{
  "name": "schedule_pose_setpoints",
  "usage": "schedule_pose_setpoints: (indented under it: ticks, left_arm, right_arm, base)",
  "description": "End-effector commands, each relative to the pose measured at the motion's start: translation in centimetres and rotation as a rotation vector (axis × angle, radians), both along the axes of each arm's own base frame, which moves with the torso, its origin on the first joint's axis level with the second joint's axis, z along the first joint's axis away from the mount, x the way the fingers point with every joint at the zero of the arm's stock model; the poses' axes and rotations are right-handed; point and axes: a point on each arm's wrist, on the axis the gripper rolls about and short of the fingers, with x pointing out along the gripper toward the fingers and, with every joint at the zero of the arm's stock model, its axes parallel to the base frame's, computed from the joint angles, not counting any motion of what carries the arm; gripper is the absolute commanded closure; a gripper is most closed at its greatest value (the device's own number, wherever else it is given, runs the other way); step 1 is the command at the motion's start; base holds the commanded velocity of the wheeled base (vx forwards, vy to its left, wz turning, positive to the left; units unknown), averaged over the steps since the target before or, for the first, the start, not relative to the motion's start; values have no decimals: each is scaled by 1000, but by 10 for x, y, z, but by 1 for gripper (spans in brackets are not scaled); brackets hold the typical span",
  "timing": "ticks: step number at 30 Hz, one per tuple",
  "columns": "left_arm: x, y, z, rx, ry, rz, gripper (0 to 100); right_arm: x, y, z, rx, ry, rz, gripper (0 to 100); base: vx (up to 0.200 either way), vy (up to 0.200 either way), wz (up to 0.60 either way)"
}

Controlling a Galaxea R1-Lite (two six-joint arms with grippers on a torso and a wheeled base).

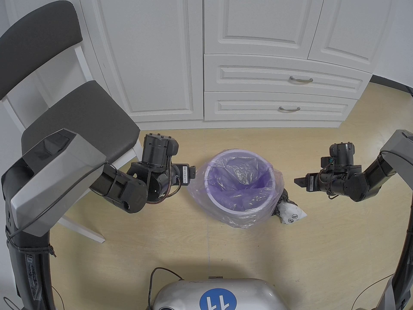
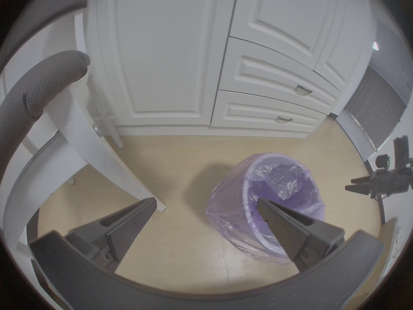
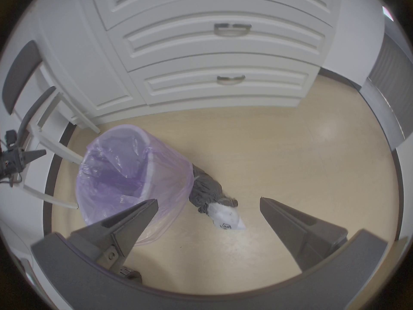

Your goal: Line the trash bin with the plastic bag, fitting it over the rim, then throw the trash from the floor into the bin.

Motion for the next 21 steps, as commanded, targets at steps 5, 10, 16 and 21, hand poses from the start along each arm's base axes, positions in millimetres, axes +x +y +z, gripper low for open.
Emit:
schedule_pose_setpoints:
  ticks: [5,10,16,21]
  left_arm:
    - [8,8,-38,30,35,-41,0]
    - [20,1,-63,40,57,-41,0]
    - [37,-8,-92,47,69,-36,0]
    - [48,-16,-120,55,87,-40,0]
  right_arm:
    - [-8,-8,-25,-28,10,62,0]
    - [-10,-3,-40,-5,54,110,0]
    - [-21,5,-50,48,104,209,0]
    - [-31,6,-55,14,129,276,0]
  base:
    - [0,0,0]
    - [0,0,0]
    - [0,0,0]
    - [0,0,0]
